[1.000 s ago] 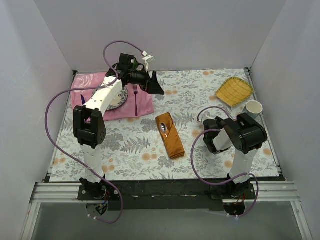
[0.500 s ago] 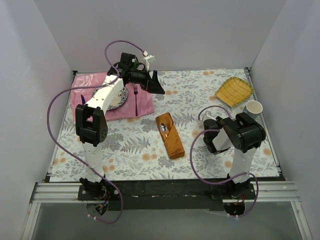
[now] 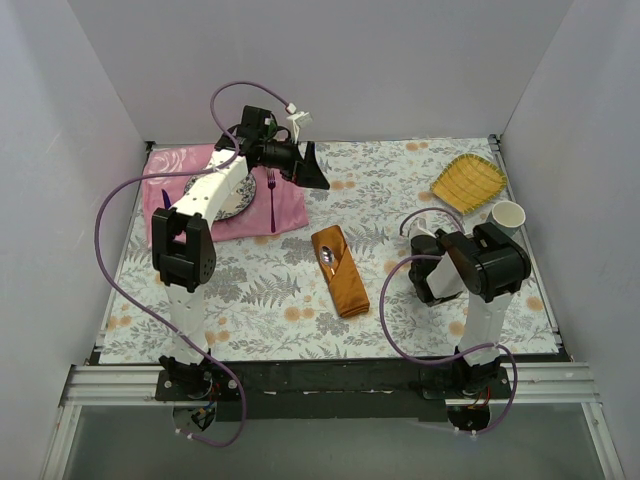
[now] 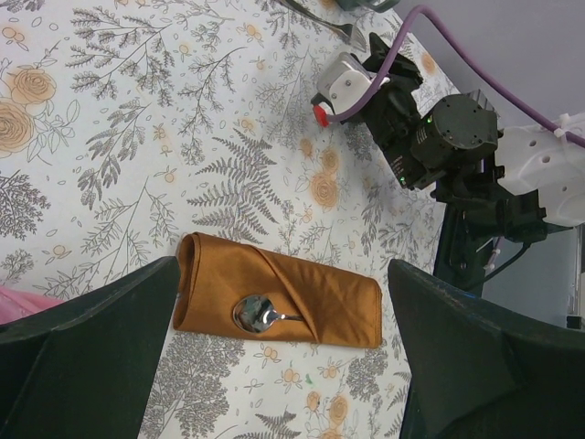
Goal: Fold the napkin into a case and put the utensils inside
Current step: Pick up the fork from the corner of the board.
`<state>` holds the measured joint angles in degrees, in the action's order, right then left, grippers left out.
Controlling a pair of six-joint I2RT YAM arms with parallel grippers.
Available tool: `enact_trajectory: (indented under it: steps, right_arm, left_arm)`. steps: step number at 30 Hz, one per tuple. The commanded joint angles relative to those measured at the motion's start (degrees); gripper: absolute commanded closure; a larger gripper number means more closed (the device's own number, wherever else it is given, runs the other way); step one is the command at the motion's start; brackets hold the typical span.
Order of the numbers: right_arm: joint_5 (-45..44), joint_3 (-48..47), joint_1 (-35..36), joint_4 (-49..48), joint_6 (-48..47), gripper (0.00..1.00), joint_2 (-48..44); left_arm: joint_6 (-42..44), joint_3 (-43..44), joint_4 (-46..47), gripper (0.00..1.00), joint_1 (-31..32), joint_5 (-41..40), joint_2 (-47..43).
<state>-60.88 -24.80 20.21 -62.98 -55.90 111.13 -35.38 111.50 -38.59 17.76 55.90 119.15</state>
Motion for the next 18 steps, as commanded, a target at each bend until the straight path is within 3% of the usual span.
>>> enact_trajectory:
  steps: [1, 18]
  right_arm:
    - [1.8, -1.1, -1.0, -1.1, 1.7, 0.51, 2.0]
    - [2.7, -1.2, -2.9, -5.4, -1.1, 0.56, 5.3]
  left_arm:
    - [0.9, 2.5, -1.2, 0.02, 0.1, 0.5, -0.5]
    - [0.6, 4.2, -1.4, 0.02, 0.1, 0.8, 0.8]
